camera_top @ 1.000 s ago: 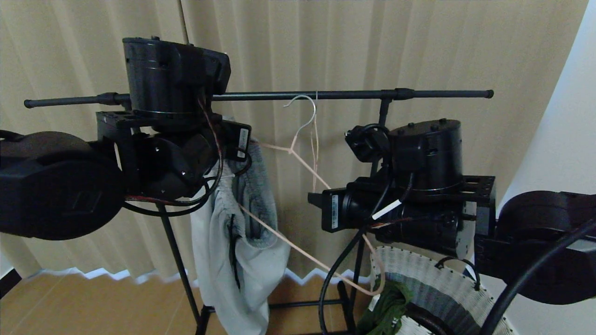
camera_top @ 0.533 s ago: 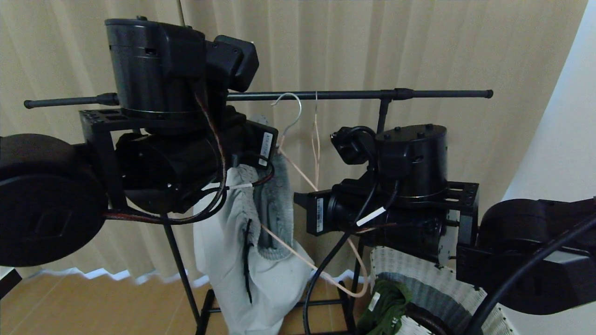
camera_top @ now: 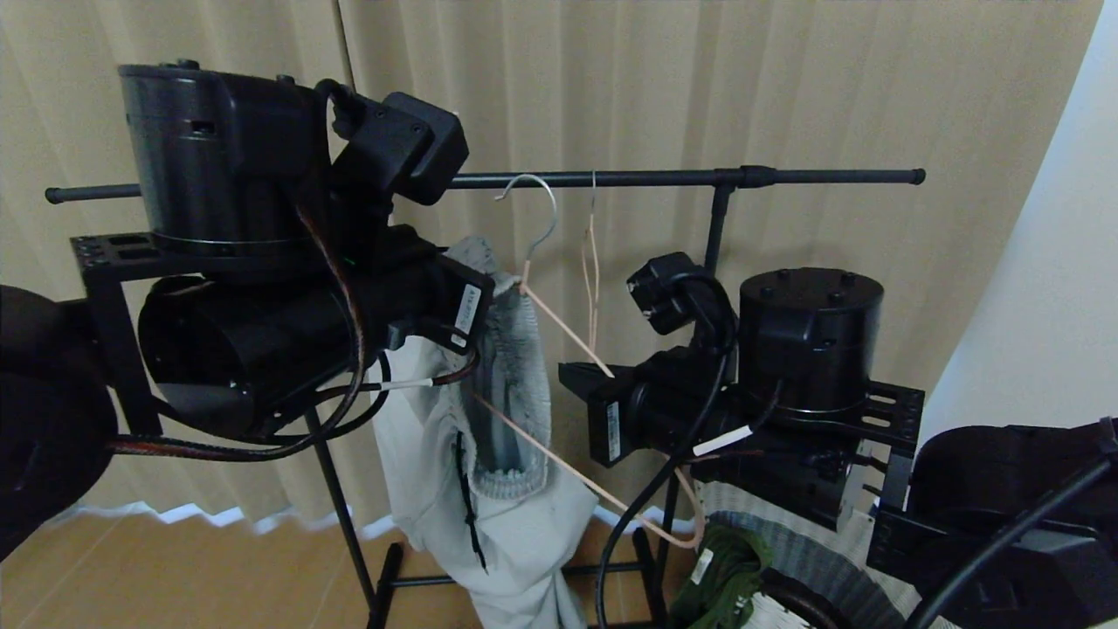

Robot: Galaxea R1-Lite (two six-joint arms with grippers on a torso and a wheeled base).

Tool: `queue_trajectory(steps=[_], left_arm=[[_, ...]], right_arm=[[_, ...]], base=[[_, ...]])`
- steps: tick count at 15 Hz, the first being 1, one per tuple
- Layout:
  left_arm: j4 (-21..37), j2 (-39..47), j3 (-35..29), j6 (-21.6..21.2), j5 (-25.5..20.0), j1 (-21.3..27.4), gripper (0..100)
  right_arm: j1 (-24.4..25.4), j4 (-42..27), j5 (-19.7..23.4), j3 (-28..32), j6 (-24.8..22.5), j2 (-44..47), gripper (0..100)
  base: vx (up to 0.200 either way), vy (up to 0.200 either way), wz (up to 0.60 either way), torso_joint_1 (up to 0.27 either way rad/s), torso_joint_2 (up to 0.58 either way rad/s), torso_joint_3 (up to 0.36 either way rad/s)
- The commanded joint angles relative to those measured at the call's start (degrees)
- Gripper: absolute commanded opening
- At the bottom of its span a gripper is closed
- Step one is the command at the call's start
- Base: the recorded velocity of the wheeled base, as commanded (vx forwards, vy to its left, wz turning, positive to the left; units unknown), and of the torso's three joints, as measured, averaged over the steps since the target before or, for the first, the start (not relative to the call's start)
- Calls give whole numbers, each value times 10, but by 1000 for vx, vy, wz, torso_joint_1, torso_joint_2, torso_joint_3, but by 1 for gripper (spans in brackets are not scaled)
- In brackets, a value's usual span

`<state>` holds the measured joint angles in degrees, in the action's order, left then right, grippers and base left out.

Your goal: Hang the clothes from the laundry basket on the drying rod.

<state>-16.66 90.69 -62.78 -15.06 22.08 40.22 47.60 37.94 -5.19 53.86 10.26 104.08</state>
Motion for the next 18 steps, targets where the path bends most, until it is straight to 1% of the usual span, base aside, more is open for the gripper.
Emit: queue_trajectory(steps=[1,5,7,8,11,14,16,17,18], left_arm=[[1,-16,23,-9,1,-1,0],[1,-29,57,-10,-1,-1,0],[0,-32,64,-9,-2,-1,0],[0,-33,64,-9,-9,-1,100],[-3,-42,68,-8,-27,-1,100],[-5,-65,89,-7,-56,-3,100],[-8,-81,100,-8,-71,-3,100],[-8,-101,112,-10,-85,-5,100],[-9,-111,116,-11,-87,-5,100]], right_arm=[[-1,17,0,-13,-11,-5,0],[-1,19,1,-11,-12,-12,0],[-1,19,3,-11,-12,-19,0],[-1,18,4,-11,-12,-25,0],[-1,17,4,-13,-13,-38,0],[-4,16,4,-17,-13,-56,0],[-18,16,6,-25,-19,-64,0],[-42,17,9,-30,-37,-72,0],[-63,13,18,-34,-49,-81,0]], base=[[0,0,0,0,0,0],[0,0,0,0,0,0],[0,0,0,0,0,0],[0,0,0,0,0,0],[0,0,0,0,0,0],[0,0,0,0,0,0],[0,0,0,0,0,0],[0,0,0,0,0,0],[0,0,0,0,0,0]])
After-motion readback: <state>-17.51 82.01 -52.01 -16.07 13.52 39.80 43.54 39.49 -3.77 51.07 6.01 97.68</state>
